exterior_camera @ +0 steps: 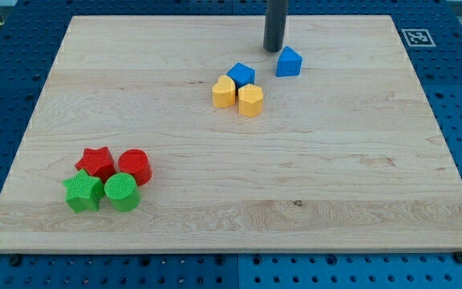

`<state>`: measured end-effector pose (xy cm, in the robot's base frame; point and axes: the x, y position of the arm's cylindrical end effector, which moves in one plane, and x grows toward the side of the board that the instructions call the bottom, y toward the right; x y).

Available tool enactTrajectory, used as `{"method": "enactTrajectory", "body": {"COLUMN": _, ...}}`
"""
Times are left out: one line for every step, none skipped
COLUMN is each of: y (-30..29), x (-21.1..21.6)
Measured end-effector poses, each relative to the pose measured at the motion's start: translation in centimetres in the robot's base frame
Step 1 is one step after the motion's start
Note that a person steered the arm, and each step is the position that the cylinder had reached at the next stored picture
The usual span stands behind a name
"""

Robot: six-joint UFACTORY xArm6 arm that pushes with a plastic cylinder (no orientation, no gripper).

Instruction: Push the triangle to the bottom right of the hexagon

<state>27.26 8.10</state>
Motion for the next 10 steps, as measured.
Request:
{"method": "enactTrajectory", "body": {"y": 3.0, "x": 4.7}}
{"method": "enactTrajectory", "body": {"y": 3.0, "x": 7.4}}
{"method": "enactTrajectory", "body": {"y": 2.7, "x": 3.6}}
{"method": "enactTrajectory", "body": {"y": 1.0, "x": 0.0}}
{"method": "enactTrajectory", "body": {"y": 0.4, "x": 0.9}}
{"method": "enactTrajectory", "body": {"y": 1.0, "x": 4.3}}
{"method": "enactTrajectory", "body": {"y": 2.2, "x": 8.2}}
{"method": "enactTrajectory", "body": {"y": 2.3, "x": 11.5}}
{"method": "enactTrajectory", "body": {"y": 2.3, "x": 13.6}}
{"method": "enactTrajectory", "body": {"y": 2.2, "x": 10.9}}
